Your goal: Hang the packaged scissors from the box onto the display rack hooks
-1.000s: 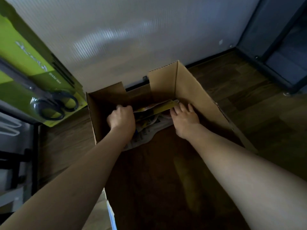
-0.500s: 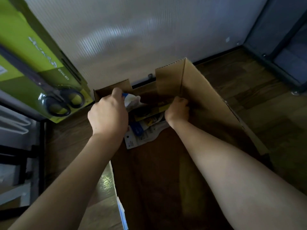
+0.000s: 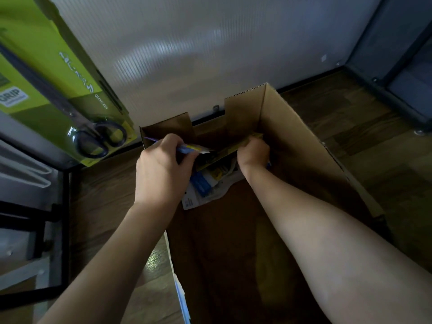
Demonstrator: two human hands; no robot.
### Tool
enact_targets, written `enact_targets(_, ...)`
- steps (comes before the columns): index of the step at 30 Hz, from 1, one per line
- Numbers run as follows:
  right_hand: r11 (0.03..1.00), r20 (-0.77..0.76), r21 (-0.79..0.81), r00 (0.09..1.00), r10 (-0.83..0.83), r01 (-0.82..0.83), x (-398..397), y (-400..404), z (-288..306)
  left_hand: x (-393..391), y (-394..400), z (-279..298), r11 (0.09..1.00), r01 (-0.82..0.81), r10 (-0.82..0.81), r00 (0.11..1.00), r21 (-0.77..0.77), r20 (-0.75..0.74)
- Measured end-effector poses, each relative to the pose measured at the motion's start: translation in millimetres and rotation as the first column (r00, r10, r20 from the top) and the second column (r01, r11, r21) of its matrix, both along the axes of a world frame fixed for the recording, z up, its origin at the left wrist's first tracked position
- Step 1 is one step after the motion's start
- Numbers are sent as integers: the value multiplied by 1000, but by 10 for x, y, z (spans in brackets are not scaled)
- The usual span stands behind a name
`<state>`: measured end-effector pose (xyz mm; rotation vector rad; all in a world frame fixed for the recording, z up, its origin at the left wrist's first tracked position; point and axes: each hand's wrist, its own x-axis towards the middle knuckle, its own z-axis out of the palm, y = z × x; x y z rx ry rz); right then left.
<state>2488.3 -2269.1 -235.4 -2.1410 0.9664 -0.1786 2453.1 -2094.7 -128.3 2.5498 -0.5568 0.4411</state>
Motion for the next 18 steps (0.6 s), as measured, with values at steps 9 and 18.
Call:
enact_targets(9,981,311,-92,941,-134,171,-112,-96,312,-87,-58,101,997,-75,75,997,-10,-25)
enact_targets(18,986,388,78,906,-168,150,-301,-144,804,-193,-53,262,983,-167,149,968,-73,-203)
